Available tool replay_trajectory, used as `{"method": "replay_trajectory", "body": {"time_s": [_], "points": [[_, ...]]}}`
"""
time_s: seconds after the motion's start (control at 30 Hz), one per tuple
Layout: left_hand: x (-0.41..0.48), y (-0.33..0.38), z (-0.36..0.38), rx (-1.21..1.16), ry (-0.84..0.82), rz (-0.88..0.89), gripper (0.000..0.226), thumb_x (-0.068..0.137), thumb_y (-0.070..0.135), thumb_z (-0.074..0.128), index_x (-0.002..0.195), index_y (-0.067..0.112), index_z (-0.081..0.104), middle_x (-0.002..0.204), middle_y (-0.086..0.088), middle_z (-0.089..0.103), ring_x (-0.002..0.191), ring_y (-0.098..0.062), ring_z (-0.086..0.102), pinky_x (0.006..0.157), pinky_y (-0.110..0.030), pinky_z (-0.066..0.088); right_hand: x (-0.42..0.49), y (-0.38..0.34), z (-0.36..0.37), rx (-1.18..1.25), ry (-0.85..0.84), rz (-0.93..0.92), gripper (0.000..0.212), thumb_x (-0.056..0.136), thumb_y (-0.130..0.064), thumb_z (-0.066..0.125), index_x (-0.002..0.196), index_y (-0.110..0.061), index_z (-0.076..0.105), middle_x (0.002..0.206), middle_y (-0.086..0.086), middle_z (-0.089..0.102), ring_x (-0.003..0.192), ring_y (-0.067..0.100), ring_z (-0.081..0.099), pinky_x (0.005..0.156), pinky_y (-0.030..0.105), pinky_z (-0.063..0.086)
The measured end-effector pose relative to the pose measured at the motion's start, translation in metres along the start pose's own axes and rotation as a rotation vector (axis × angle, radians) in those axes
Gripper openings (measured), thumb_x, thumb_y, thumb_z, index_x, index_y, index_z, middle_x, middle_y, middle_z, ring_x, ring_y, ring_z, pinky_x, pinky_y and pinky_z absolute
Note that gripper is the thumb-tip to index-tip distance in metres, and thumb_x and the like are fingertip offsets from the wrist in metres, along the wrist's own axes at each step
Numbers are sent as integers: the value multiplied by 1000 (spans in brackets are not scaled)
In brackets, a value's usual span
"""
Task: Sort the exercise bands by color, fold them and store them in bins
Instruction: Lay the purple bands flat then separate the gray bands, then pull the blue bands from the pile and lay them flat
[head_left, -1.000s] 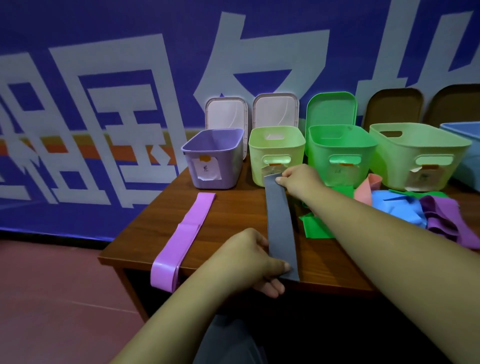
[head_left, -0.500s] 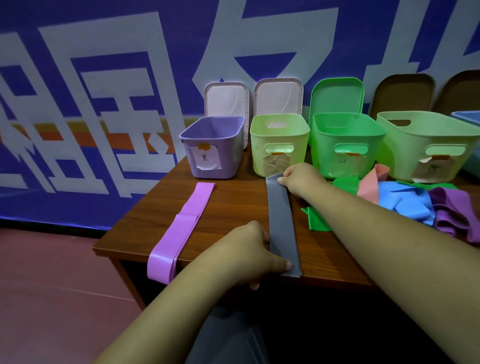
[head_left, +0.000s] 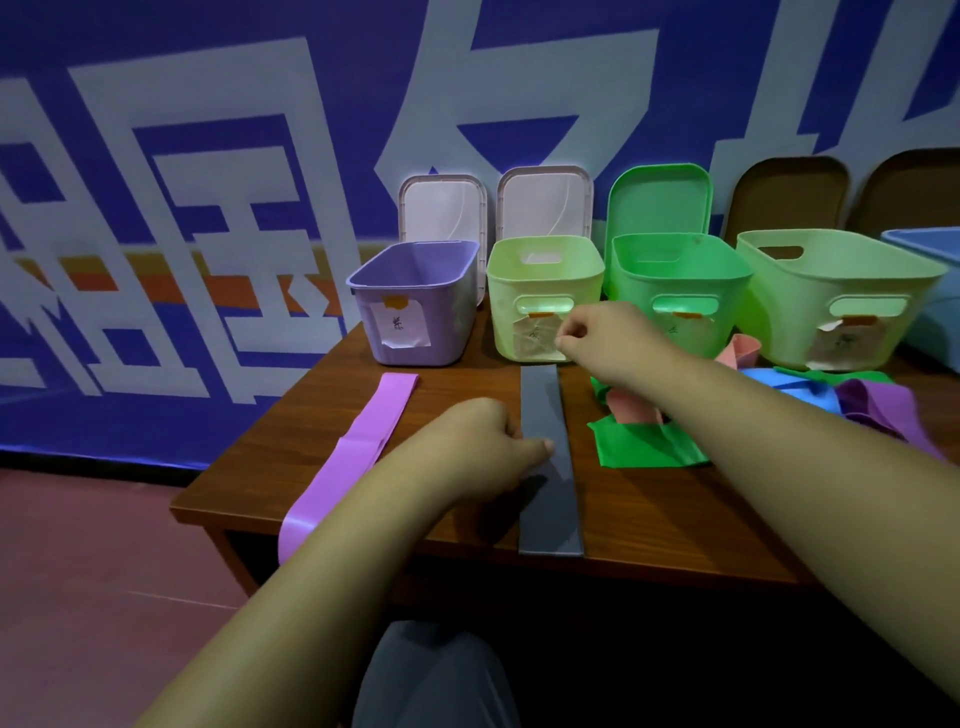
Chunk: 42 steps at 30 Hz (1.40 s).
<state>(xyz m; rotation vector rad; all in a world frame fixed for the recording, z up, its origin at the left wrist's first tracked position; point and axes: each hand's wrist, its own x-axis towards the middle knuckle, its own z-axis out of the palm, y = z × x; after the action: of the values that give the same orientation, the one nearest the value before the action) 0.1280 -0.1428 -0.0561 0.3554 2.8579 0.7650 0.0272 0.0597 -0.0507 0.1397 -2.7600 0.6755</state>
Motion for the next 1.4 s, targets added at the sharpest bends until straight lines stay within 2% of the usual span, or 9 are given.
{"method": "replay_trajectory", "body": {"time_s": [0.13,0.27,0.37,0.43,0.53,0.63,0.83,1.17,1.4], "points": [[27,21,1,-50,17,166,35,97,50,70,87,16,73,71,-1,75,62,-10,69,62,-27,53,-29,22,-47,9,58,-51,13,101,-31,68,101,-24,79,94,-7,73,90,15,65,75,30,44],[57,56,10,-94,42,364,19,99,39,71,98,21,73,71,2,72,51,0,61,60,-28,53,-56,70,-82,85,198,-7,11,99,-30,71,93,-23,78,84,-11,72,86,14,66,71,29,42],[82,82,21,-117,31,466,11,102,28,68,103,18,72,79,2,73,59,3,66,59,-20,50,-70,109,-93,140,268,74,12,99,-31,71,90,-24,76,78,-10,74,83,14,72,75,32,52],[100,97,27,4,82,531,11,101,26,69,108,21,74,91,6,72,77,-1,68,69,-22,52,-79,133,-95,159,305,111,11,100,-28,70,91,-24,77,79,-10,75,84,10,72,78,33,55],[125,114,35,82,79,626,24,94,29,78,117,25,73,109,8,66,97,-10,63,87,-31,54,-93,164,-84,105,410,117,15,97,-22,71,84,-29,70,80,-11,68,79,12,63,70,33,49],[145,121,43,180,-63,703,38,91,37,81,126,32,70,120,11,59,106,-5,57,90,-21,48,-103,183,-67,83,431,76,20,94,-14,71,82,-30,67,76,-9,61,74,5,55,66,31,40],[168,104,59,101,-152,685,40,87,38,86,123,42,72,121,19,62,110,5,58,90,-11,44,-99,191,-55,120,330,44,13,93,-15,66,83,-24,66,81,-9,63,82,11,55,72,39,48],[175,92,67,-83,-26,692,18,96,25,78,100,41,80,105,19,72,101,-3,67,89,-32,54,-99,188,-57,127,228,1,10,96,-22,68,87,-26,66,82,-6,58,85,12,54,74,36,47],[169,91,67,-122,76,678,17,96,21,77,101,36,79,99,24,71,95,4,64,78,-14,47,-105,186,-59,113,210,13,9,96,-25,66,89,-29,65,85,-8,58,91,11,52,77,33,47]]}}
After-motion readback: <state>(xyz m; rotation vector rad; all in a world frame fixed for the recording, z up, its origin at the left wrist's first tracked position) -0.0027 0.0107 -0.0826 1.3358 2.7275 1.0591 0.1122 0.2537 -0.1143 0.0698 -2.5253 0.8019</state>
